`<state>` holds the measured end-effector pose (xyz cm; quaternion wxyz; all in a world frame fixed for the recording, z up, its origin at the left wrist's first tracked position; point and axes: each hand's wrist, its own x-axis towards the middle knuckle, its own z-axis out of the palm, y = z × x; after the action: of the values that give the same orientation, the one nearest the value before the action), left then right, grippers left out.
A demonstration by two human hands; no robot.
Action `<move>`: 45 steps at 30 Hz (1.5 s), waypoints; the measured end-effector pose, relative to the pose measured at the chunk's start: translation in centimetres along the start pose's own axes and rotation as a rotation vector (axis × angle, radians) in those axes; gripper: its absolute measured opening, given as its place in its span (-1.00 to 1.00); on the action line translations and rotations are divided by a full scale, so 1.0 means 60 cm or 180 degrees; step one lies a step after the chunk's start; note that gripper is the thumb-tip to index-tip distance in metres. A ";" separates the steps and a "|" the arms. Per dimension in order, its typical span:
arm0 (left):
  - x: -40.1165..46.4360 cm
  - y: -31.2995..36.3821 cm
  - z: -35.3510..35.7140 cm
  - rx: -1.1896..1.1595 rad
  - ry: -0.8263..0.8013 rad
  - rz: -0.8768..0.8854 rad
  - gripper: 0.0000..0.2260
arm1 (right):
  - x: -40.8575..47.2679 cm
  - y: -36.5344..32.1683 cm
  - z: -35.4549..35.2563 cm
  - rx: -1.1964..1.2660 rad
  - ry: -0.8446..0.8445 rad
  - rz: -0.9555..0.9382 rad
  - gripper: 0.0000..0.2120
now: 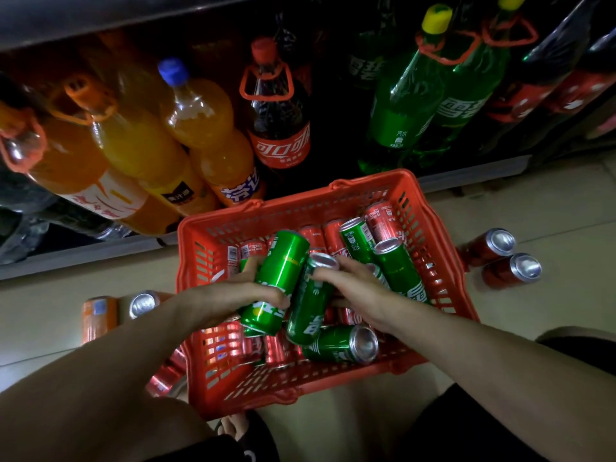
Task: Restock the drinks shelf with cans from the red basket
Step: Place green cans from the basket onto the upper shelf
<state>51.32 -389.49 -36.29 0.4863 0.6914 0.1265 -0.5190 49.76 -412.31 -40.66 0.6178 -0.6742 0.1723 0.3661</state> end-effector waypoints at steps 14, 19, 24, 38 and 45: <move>-0.069 0.139 0.054 -0.0060 0.1022 0.1450 0.00 | -0.049 -0.163 0.001 0.1236 0.0388 -0.0526 0.01; -0.238 0.297 0.069 0.0088 0.1164 0.2018 0.00 | -0.199 -0.351 -0.038 0.1284 0.0561 -0.1164 -0.24; -0.471 0.510 0.097 0.0198 0.1239 0.2523 -0.02 | -0.420 -0.591 -0.083 0.1311 0.0685 -0.1767 -0.29; -1.142 1.032 0.171 0.0545 0.0923 0.3833 0.02 | -1.099 -1.191 -0.144 0.1217 0.0859 -0.2982 -0.42; -1.284 1.170 0.209 0.0691 0.1155 0.4413 -0.03 | -1.223 -1.339 -0.190 0.1099 0.0937 -0.3623 -0.69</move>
<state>58.49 -408.86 66.64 0.6036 0.7323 -0.3146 0.0219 58.63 -425.18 67.61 0.7864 -0.5941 -0.0746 -0.1516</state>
